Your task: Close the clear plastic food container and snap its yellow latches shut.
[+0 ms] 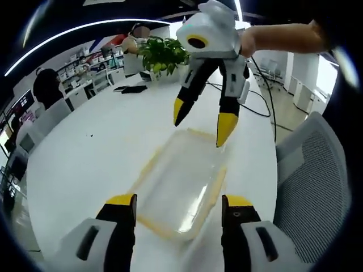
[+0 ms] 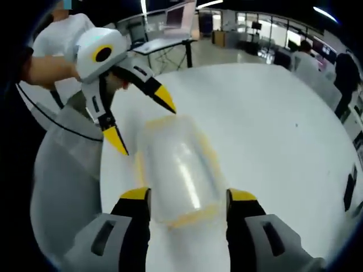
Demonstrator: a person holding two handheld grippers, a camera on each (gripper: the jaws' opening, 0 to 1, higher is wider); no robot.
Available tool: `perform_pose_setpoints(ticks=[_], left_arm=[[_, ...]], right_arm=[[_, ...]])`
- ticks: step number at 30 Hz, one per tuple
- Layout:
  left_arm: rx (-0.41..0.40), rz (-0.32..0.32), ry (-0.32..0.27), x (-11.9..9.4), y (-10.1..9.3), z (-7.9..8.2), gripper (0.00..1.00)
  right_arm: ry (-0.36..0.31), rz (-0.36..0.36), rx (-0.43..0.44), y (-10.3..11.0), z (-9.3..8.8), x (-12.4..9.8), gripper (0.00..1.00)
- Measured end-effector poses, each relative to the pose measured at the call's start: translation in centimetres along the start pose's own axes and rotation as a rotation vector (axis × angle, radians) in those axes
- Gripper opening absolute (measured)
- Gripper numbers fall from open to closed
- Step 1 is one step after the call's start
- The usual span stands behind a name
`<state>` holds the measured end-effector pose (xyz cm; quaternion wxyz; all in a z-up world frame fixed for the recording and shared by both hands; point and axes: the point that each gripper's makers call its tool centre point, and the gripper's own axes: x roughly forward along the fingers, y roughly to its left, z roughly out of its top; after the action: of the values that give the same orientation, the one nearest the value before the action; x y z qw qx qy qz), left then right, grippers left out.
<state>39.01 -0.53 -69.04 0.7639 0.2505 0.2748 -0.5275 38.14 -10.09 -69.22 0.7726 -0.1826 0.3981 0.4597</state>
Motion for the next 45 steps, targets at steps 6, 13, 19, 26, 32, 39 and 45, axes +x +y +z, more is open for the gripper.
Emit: perform_pose_setpoints(ticks=[6,13,19,26,32,39,45], left_arm=[[-0.044,0.025,-0.006,-0.5,0.4,-0.8,0.59],[-0.104,0.058,-0.009,-0.9,0.6,-2.1,0.6],[-0.126,0.066,-0.002,-0.8,0.2,-3.0,0.59],[-0.145,0.085,-0.005,-0.6,0.2,-3.6,0.56],[-0.148,0.091,-0.006,-0.2,0.4,-3.7,0.52],[-0.145,0.087,-0.001,0.4,0.5,-3.8,0.46],[-0.141,0.08,0.015,1.1,0.7,-3.9,0.48]], right_arm=[[-0.01,-0.04,0.008,0.4,-1.0,-0.4,0.52],[-0.032,-0.102,0.032,0.9,-2.2,-0.4,0.53],[-0.049,-0.122,0.07,1.3,-3.0,-0.2,0.53],[-0.079,-0.158,0.107,1.9,-3.7,0.6,0.52],[-0.111,-0.194,0.128,1.9,-3.6,1.1,0.49],[-0.125,-0.207,0.151,1.3,-3.3,1.2,0.46],[-0.122,-0.205,0.152,1.0,-3.2,1.4,0.48]])
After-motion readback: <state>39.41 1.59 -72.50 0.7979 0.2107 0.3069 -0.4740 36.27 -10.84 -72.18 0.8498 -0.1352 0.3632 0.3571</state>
